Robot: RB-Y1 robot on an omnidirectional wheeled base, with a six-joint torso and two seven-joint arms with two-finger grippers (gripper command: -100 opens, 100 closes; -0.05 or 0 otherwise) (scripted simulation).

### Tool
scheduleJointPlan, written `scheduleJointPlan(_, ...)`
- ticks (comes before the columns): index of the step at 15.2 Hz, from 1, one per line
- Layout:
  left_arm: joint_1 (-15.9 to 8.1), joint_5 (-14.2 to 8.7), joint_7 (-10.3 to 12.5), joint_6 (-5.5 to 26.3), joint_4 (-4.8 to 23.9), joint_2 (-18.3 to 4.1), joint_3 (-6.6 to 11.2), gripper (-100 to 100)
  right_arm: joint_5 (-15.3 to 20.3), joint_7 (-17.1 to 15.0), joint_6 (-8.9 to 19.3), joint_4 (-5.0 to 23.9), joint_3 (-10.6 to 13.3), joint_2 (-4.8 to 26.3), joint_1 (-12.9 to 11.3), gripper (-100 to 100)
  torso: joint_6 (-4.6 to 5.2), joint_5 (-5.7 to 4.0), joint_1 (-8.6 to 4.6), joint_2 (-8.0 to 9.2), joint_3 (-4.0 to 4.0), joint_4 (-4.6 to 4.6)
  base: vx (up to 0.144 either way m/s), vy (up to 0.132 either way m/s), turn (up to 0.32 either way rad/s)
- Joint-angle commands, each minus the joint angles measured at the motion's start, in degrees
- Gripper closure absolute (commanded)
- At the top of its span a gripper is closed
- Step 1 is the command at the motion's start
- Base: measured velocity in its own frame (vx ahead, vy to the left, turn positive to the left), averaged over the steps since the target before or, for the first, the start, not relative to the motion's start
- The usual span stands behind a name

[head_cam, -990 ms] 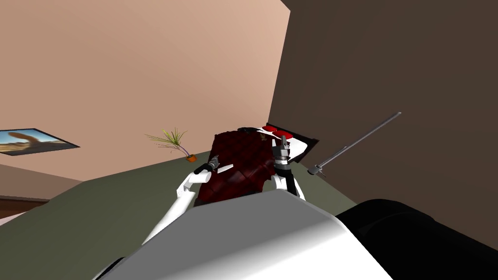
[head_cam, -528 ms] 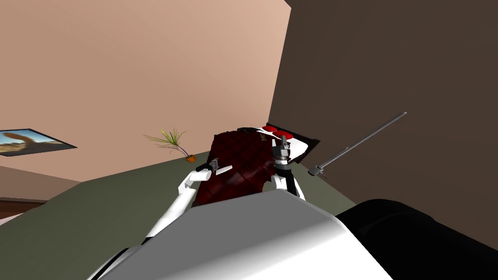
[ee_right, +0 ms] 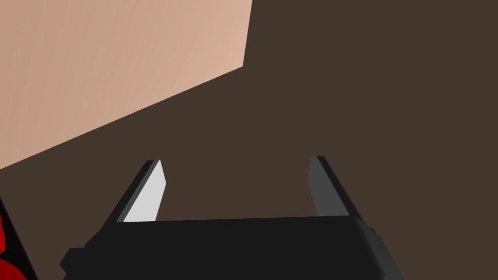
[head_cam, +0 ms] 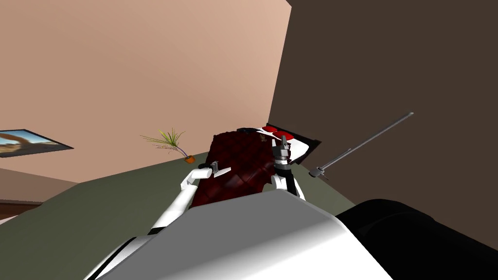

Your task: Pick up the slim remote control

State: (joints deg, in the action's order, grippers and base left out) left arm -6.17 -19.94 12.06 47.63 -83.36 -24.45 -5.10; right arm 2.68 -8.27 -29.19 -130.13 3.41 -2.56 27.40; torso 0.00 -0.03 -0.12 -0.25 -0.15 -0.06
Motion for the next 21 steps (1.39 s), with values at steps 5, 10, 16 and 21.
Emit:
scheduleJointPlan(5,-2.1,-1.2,0.7,6.7,3.3,-0.3,-0.15,-100,0.0,0.0,0.0,0.0,0.0,0.0,0.0,0,-0.01,0.01,0.03,0.04,0.02,0.01,0.045,-0.024,0.003)
scheduleJointPlan(10,-4.3,-2.2,1.4,12.8,7.0,-0.3,-0.38,-100,0.0,0.0,0.0,0.0,0.0,0.0,0.0,0,-0.01,0.00,0.00,0.03,0.01,0.00,0.052,-0.030,0.002)
scheduleJointPlan(16,-7.0,-3.6,2.4,19.7,11.9,-0.1,-0.76,-100,0.0,0.0,0.0,0.0,0.0,0.0,0.0,0,-0.01,0.00,0.03,0.02,0.01,0.00,0.058,-0.026,0.001)
scheduleJointPlan(21,-8.2,-4.3,2.9,24.6,14.7,0.1,-1.02,-100,0.0,0.0,0.0,0.0,0.0,0.0,0.0,0,-0.01,0.01,0.03,-0.02,-0.02,-0.01,0.063,-0.025,0.000)
